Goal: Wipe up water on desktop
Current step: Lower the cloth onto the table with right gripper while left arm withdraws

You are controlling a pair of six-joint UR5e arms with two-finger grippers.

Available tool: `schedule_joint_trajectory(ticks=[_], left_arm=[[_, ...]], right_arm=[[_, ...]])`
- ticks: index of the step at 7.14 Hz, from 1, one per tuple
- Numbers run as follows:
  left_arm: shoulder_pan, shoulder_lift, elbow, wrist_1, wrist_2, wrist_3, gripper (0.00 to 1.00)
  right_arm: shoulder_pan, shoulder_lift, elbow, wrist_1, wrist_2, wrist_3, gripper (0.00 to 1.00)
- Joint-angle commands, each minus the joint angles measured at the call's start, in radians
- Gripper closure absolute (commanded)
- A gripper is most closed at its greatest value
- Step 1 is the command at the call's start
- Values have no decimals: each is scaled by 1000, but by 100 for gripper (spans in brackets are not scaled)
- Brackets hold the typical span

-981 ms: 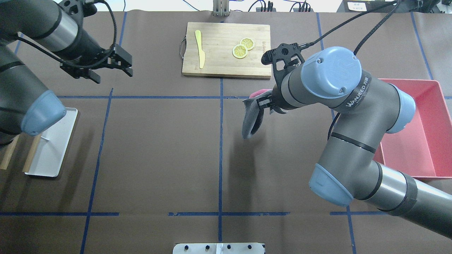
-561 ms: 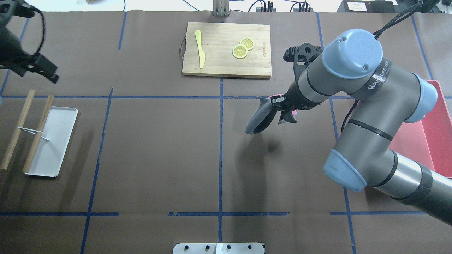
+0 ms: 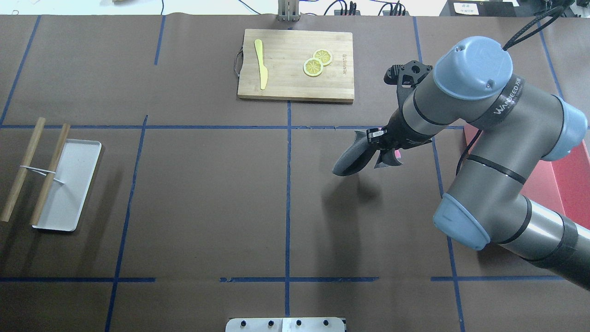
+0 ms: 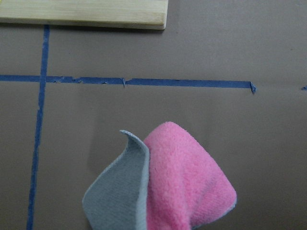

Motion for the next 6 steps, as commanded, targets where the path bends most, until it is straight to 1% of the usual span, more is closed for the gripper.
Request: schedule_joint_trajectory(ticks=[1,3,4,5,6], left_arm=[[-103,107,43,-37,-55,64,0],[-104,104,53,-44,-56,56,0],[-104,104,53,-44,-56,57,0],[-102,106,56,-44,-56,57,0],[-102,106,70,-47,-57,59,0]], right_arm=[[-30,-3,17,-44,-11,8,100],[-161,0,-12,-35,-147,123,100],[-205,44,-56,-32,-165,201,100],[-243,123,-111,-32,-192,250,100],[-269,224,-189,-32,-234,325,100]])
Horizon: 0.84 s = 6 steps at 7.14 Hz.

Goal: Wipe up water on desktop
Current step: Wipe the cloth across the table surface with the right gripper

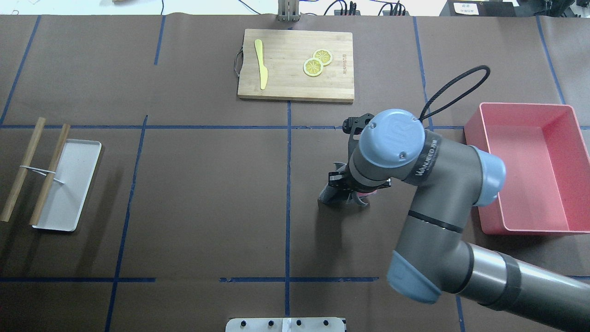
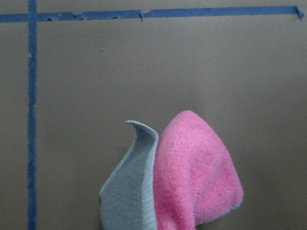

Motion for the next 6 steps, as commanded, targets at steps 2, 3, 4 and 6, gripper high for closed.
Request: schedule_joint_trajectory(ticks=[2,3,4,6], left_arm=[[-1,1,18,-7,-3,3,0],[-1,1,18,-7,-3,1,0],[0,1,18,-7,-3,1,0],[-1,-1,18,-7,-3,1,0]], right_arm=[[-59,185,-238,168,-70,146,100],[-57,161,-254,171,-72,137,100],[-54,115,-241,168,-70,134,100],[-20,-58,-120,141,-57,53,100]])
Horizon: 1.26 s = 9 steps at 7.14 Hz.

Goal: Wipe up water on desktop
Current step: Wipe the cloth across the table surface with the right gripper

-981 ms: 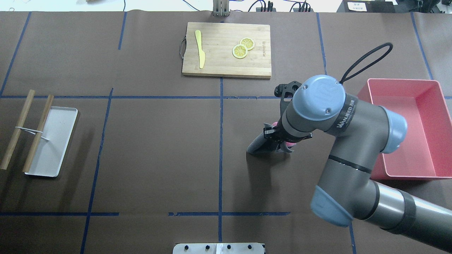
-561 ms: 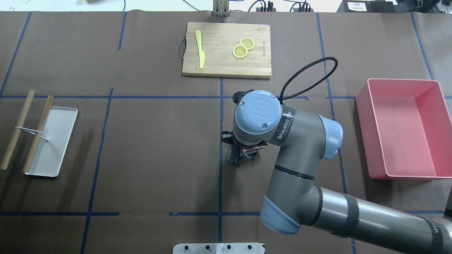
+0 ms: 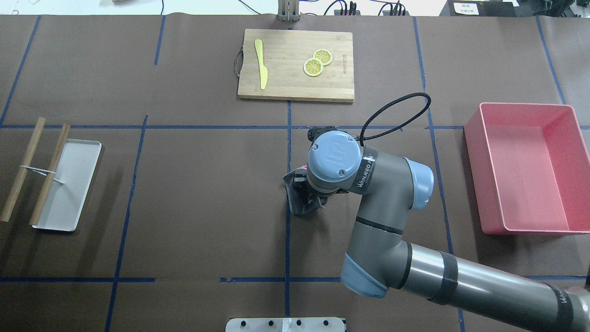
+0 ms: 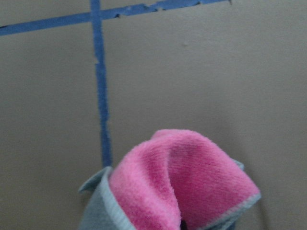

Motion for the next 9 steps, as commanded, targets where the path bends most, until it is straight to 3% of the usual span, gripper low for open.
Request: schedule_joint_trajectory(ticks=[1,3,5,7,9], left_arm=[[0,-1,-1,0,0,0,0],[0,-1,-6,0,0,-2,0],[1,-1,-3,0,-2,-2,0],[1,-2,-2,0,0,-2,0],[1,-2,-1,0,0,-2,0]], right_arm=[[27,-213,169,-47,7,-147,100],[78,-407,265,-48,8,-276,100],[81,-414,285,-48,1,-286,100],[43,-283,223,-49,0,-195,100],[0,-40,92,-45,-4,-28,100]])
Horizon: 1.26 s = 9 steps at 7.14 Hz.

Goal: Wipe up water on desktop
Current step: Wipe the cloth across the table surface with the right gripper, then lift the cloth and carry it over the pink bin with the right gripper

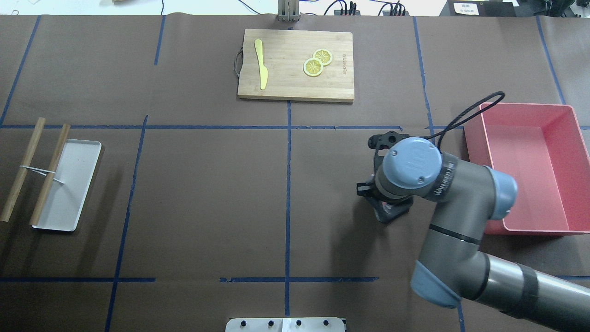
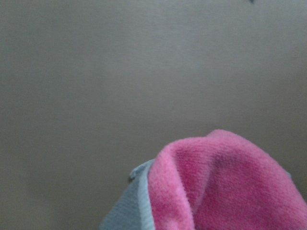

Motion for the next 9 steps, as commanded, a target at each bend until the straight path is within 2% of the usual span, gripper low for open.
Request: schedule_joint_trajectory(ticks=[1,3,5,7,9], left_arm=[[-1,1,0,0,0,0,0],[-1,1,-6,0,0,0,0],[0,0,1,0,2,-3,0],[0,1,11,-2,2,-138,0],[0,-5,1,-2,-1,-133,0]], right_arm=[[-38,178,-65,4,-5,143,100],[-34,209,-47,3,-5,156,100],[38,197,-29,-50,34,128,100],[156,175,81,-232,144,-30,100],[330,109,224,-391,244,-236,100]])
